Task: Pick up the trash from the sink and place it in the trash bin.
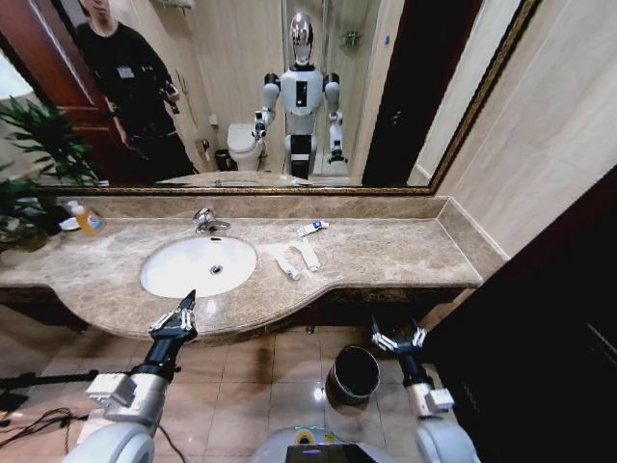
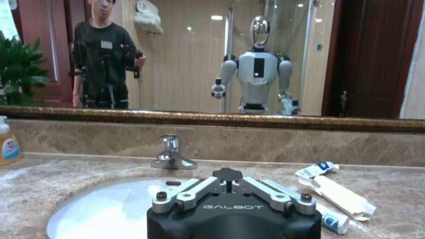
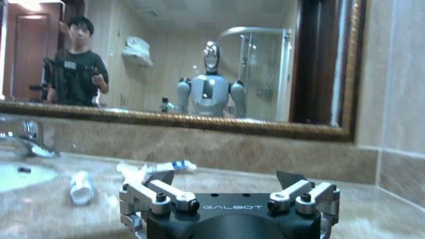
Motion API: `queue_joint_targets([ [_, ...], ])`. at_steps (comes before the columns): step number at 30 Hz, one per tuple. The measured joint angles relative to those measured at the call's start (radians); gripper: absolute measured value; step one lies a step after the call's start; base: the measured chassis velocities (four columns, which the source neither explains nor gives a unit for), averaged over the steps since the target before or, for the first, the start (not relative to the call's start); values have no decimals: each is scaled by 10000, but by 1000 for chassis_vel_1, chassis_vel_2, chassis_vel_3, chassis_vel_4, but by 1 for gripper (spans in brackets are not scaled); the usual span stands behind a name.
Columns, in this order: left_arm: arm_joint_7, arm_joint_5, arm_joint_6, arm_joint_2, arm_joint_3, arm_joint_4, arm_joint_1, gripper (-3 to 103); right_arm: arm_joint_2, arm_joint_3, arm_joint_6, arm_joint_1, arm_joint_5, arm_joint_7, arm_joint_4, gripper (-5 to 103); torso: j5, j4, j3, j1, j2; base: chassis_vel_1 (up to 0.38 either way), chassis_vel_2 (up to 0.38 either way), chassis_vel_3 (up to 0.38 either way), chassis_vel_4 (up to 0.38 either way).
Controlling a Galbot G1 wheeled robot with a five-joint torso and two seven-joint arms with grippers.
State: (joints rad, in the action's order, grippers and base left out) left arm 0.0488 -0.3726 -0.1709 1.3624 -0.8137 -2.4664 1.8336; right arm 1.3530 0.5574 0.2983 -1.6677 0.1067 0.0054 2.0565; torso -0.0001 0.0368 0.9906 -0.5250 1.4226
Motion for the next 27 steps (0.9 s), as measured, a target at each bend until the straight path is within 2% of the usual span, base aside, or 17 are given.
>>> queue_joint_targets([
  [5,0,0,0,0,0,0,0,0,-189,-366,-1001,866,23,-121,271,100,0,0,0,0,0,0,0,0,0],
  [15,0,0,0,0,0,0,1,0,-578,-824,-1641,2310,205,-472,-504,100,1,0,1,-1,0,0,0,0,0],
  [21,0,0,0,0,0,0,0,0,-1160,-1268,-2300,3360,1193,-547,-1064,100,0,0,1,-1,0,0,0,0,0],
  [27,0,0,0,0,0,0,0,0,-1420,-1798,-2814,4286,2021,-540,-1639,100,1,1,1,-1,0,0,0,0,0],
])
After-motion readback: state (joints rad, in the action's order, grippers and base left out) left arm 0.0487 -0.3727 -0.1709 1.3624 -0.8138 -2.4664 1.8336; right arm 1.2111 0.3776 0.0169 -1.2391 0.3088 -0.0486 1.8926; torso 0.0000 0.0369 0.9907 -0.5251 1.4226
